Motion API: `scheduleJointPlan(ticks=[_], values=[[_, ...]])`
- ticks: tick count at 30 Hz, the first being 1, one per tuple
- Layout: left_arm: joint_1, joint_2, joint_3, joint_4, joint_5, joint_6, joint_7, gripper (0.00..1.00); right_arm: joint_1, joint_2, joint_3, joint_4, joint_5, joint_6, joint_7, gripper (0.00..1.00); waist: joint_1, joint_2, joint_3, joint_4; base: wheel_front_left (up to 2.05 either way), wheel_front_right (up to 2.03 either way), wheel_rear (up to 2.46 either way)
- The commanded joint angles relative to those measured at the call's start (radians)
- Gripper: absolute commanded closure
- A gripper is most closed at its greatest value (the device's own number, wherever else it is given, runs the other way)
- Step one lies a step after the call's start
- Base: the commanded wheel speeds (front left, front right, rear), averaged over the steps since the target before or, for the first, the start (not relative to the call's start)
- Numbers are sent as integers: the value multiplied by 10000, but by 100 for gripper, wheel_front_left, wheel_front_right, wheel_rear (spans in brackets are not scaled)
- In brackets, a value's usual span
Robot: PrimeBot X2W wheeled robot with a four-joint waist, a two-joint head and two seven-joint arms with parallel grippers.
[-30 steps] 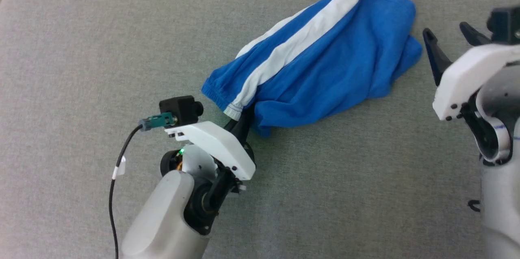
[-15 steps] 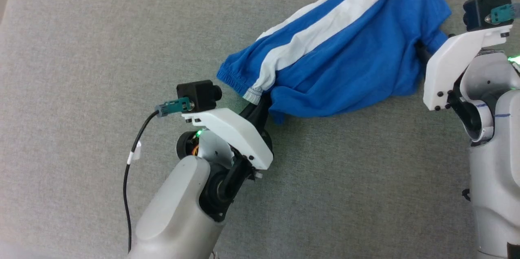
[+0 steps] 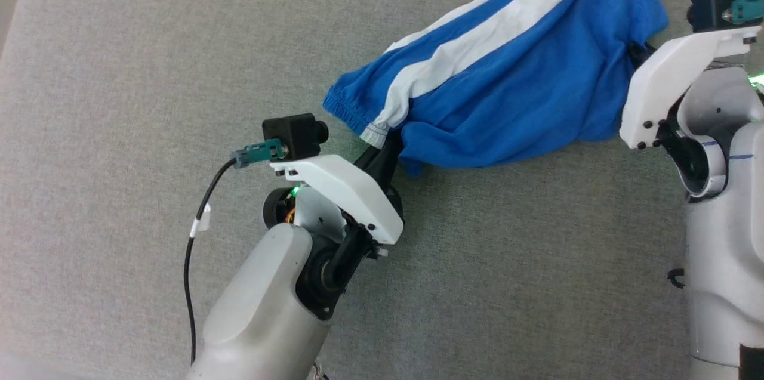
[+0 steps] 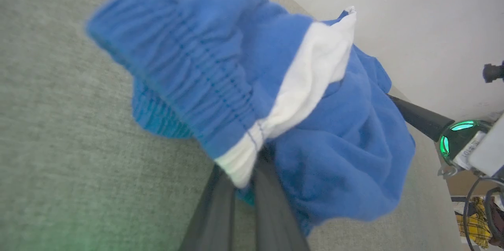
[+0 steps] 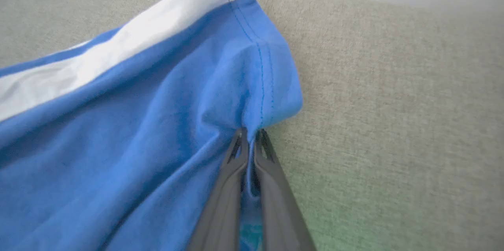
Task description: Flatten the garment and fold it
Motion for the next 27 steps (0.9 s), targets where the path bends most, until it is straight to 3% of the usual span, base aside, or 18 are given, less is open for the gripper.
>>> scheduleJointPlan(ticks=[1, 12, 27], values=[[120, 83, 49, 202, -100, -37, -37, 100, 162, 19, -186, -6, 133, -9, -288, 100, 0, -1, -235, -130, 0, 0, 0], [922, 726, 261, -311, -312, 57, 189, 100, 1436, 89, -677, -716, 1200, -9, -1418, 100, 0, -1, -1277, -762, 0, 0, 0], [3123, 2033, 112, -2241, -831, 265, 1413, 100, 5749, 94, -835, -2710, 3964, -9, -2605, 100, 0, -1, -2737, -2411, 0, 0, 0]])
